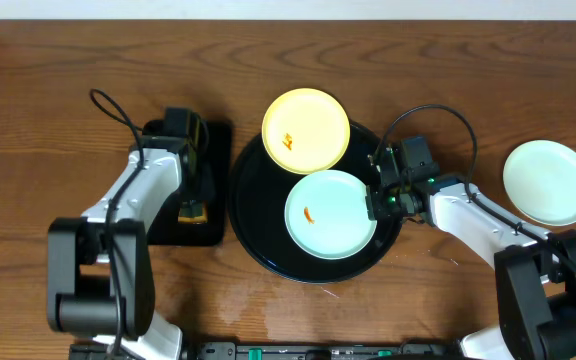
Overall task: Clean dirty plates on tray and stack at the side
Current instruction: 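Grasp the sponge with left gripper and lift it, then wipe the mint plate on the round tray with the sponge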
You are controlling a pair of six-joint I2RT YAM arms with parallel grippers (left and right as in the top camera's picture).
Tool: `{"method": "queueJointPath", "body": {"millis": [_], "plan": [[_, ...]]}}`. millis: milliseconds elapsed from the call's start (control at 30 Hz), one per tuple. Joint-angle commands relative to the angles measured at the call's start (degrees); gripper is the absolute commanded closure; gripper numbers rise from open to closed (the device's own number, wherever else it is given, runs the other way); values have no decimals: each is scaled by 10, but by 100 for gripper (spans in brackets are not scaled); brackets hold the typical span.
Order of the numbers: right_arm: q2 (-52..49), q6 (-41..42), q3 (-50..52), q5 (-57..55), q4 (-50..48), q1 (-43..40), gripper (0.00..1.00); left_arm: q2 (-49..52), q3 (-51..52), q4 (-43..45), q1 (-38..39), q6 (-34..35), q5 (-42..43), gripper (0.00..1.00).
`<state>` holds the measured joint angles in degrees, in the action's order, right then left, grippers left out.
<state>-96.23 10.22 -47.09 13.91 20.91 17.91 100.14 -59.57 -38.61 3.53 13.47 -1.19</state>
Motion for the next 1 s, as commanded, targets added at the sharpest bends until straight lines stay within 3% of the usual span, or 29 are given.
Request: {"method": "queueJointPath", "body": {"millis": [0, 67, 133, 333, 467, 533, 600, 967], "plan": [[-12, -6, 0, -36, 1, -6, 99, 36, 19, 18, -2, 3, 7, 64], [-12, -6, 0, -36, 2, -6, 99, 37, 19, 18, -2, 3, 7, 75], [-12, -6, 0, -36, 1, -6, 99, 35, 17, 16, -2, 3, 8, 92], [-12, -6, 0, -37, 1, -6, 99, 7, -43, -76, -2, 3, 14, 93], [-12, -6, 0, -60, 1, -6, 99, -31, -101, -131, -1, 3, 112, 93], [-12, -3, 0, -69, 1, -6, 99, -61, -114, -126, 9, 6, 199, 93], [-12, 8, 0, -78, 1, -6, 99, -83, -114, -110, 26, 23, 231, 93], [-12, 23, 1, -103, 11, -6, 99, -63, -108, -18, 211, 138, 185, 92]]}}
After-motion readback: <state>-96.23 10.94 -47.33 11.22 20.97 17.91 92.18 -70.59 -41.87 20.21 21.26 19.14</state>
